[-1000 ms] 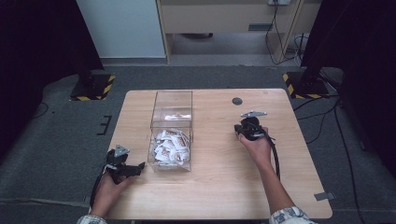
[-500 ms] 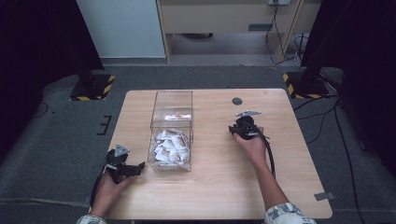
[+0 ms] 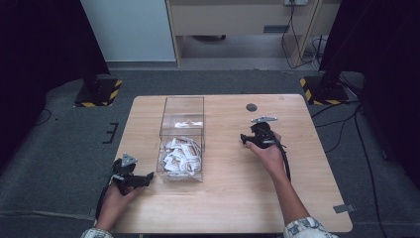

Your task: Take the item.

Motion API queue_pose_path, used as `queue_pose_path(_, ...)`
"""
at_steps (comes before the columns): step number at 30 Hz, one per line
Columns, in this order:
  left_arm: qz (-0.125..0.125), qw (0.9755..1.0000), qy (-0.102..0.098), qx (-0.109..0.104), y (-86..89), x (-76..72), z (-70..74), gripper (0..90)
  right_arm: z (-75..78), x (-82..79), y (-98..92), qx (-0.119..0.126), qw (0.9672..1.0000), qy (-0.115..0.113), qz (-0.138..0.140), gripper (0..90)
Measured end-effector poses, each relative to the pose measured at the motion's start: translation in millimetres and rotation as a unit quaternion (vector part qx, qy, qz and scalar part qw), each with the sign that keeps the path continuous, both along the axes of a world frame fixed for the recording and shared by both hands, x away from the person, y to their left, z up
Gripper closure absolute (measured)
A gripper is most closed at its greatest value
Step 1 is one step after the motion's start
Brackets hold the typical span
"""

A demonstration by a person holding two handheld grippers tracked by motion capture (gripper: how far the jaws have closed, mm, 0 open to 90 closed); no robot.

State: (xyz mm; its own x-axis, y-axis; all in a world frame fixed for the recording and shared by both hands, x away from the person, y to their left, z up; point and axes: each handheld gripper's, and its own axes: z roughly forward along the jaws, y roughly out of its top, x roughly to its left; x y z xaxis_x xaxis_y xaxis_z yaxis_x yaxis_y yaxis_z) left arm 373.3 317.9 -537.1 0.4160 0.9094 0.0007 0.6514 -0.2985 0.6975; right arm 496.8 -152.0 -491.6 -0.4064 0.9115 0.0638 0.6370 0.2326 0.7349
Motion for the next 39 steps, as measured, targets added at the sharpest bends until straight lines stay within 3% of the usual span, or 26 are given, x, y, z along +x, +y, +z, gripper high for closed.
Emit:
queue_pose_path(7, 0.000, 1.0000, 0.001, 0.000, 0.0, 0.0, 0.1, 0.0, 4.2, -2.0, -0.8, 0.013, 0.9999, -0.003, 0.001, 23.3)
queue_pose_path(11, 0.000, 1.0000, 0.000, 0.000, 0.0, -0.1, 0.0, 0.0, 6.1, -4.3, 0.4, 0.021, 0.9997, 0.007, 0.007, 14.9)
queue_pose_path(17, 0.000, 1.0000, 0.001, 0.000, 0.0, -0.1, 0.1, 0.0, 13.3, -10.3, 2.0, 0.022, 0.9996, -0.004, 0.016, 8.5)
queue_pose_path(29, 0.000, 1.0000, 0.001, 0.000, 0.0, -0.1, 0.1, 0.0, 28.0, -27.0, -4.7, 0.037, 0.9989, -0.010, 0.027, 7.0)
queue_pose_path(39, 0.000, 1.0000, 0.001, 0.000, -0.1, -0.2, 0.1, 0.0, 23.6, -53.3, -20.4, 0.038, 0.9990, -0.012, 0.020, 6.9)
